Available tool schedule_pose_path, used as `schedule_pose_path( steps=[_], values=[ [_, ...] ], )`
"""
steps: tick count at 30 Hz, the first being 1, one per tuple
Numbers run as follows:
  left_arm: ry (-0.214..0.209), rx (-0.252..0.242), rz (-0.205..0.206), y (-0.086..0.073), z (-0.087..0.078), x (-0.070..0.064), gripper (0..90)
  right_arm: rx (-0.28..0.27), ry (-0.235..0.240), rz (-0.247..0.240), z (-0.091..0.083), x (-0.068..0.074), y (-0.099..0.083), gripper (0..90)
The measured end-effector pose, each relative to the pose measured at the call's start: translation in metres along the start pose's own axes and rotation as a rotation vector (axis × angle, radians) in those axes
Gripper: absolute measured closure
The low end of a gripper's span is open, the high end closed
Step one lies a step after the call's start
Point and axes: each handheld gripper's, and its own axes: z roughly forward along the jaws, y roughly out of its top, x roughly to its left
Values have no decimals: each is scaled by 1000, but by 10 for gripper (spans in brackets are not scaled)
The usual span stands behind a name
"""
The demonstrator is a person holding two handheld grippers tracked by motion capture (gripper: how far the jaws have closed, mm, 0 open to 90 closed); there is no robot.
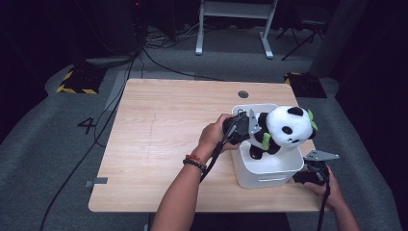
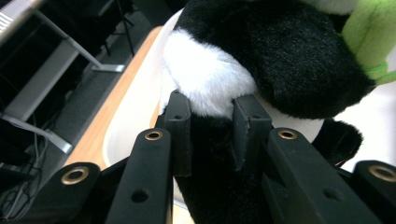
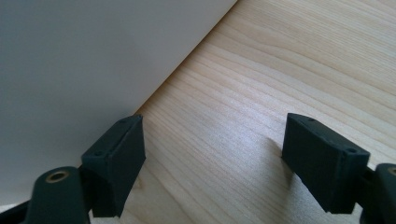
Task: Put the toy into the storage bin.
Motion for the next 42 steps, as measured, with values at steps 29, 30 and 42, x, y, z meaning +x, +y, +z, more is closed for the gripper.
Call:
schedule_pose_path(
  steps=[29, 30, 42],
  values=[
    [-36, 169, -30, -11, 6, 13, 357, -2, -1, -6, 0, 0, 0, 212],
    [-37, 171, -33, -12, 4, 14, 333, -2, -1, -6, 0, 0, 0, 211],
    [-39, 98, -143, -22, -13, 22, 215, -2, -2, -7, 0, 0, 0, 210]
  ],
)
